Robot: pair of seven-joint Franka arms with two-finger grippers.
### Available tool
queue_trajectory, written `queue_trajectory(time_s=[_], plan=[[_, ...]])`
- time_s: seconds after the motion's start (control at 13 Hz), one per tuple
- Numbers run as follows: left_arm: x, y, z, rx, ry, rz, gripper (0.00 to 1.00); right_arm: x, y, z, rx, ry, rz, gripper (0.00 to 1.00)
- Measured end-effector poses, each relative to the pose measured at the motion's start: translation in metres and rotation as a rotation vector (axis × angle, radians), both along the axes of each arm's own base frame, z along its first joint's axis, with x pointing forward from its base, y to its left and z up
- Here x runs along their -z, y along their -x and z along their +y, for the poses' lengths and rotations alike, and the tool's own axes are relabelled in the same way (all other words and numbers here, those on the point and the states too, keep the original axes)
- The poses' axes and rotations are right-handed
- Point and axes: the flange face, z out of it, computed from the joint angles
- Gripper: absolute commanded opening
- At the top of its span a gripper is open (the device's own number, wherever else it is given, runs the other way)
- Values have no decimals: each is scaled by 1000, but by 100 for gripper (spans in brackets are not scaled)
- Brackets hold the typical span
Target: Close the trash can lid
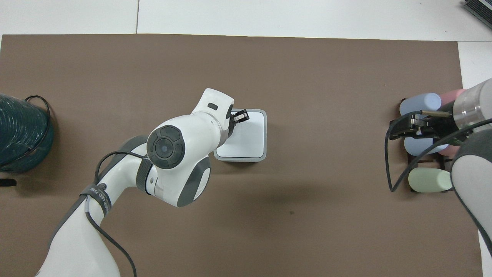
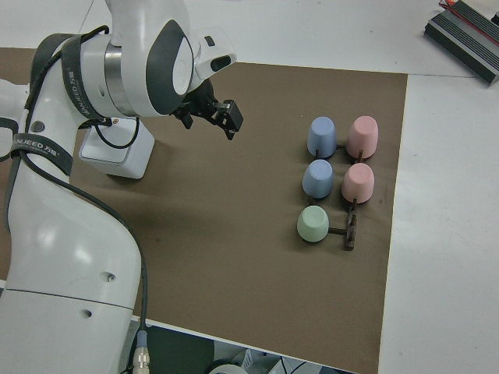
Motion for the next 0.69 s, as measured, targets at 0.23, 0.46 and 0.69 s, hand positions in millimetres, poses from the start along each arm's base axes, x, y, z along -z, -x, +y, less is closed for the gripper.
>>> queue_trajectory(time_s=[0.23,0.46,0.69], plan=[[0,0,0,1,0,0,0,0,0,0,0,0,0,100],[-1,-3,-3,2,2,0,0,0,0,0,0,0,0,100],[-8,-8,-6,11,-18,42,0,0,0,0,0,0,0,100]])
